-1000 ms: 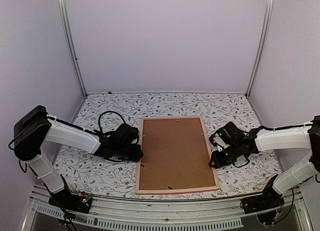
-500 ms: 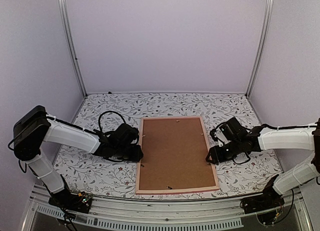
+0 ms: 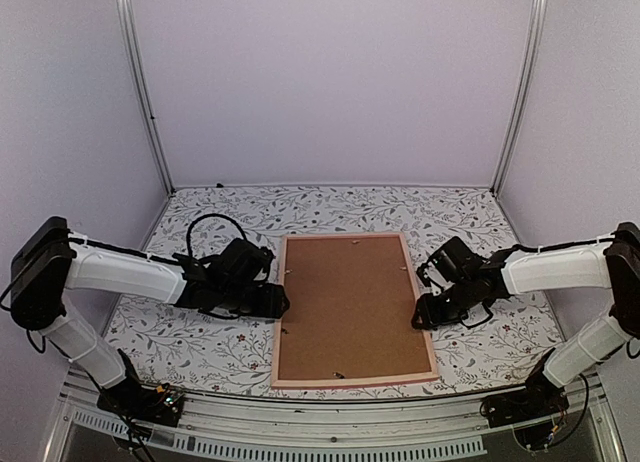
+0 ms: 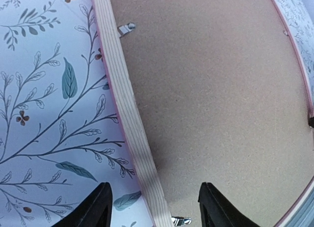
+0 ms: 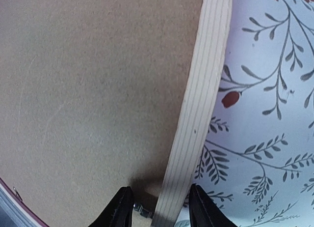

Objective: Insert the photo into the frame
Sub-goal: Rotate the photo frame at the center of the board.

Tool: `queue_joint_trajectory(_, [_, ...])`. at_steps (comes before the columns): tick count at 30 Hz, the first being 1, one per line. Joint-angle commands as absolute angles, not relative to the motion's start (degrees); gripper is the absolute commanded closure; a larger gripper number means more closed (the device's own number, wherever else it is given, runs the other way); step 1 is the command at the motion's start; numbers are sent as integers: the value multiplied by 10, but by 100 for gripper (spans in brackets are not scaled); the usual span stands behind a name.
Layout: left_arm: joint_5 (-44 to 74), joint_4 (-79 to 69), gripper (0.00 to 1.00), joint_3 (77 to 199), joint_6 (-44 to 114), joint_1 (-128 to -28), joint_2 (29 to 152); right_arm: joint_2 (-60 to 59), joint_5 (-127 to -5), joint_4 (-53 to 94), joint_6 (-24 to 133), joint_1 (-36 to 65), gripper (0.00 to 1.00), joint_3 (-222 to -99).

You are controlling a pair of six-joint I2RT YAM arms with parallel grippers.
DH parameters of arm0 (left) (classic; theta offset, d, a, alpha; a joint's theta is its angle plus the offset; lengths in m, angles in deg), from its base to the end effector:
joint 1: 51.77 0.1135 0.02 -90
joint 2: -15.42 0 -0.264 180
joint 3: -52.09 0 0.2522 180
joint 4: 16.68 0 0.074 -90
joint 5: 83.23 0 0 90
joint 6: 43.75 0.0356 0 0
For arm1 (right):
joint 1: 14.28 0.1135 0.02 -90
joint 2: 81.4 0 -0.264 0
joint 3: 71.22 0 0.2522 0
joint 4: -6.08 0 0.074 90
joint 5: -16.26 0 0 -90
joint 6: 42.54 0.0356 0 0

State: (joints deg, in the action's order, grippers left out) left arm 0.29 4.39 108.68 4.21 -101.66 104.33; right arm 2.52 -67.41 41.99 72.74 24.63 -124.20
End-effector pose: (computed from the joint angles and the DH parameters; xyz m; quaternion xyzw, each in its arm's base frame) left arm 0.1921 -0.2218 0.1548 0.0472 0.9469 -0.1881 0.2565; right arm 0.1931 0.1609 0.1458 -0.1271 0.9699 0.1523 0.1410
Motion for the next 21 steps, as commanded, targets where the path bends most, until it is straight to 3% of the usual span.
queue_joint_trajectory(1, [-2, 59, 35, 1087, 47, -1008, 1017, 62, -698, 417, 719, 233, 59, -1278])
queue_joint_trajectory(10, [-9, 65, 33, 1082, 50, -999, 1003, 111, -702, 409, 686, 182, 61, -1326])
queue_joint_trajectory(15, [5, 65, 33, 1086, 64, -991, 1004, 147, -697, 410, 647, 158, 76, -1370])
queue_joint_trajectory(21, [50, 46, 29, 1089, 101, -964, 993, 198, -685, 420, 584, 136, 87, -1433])
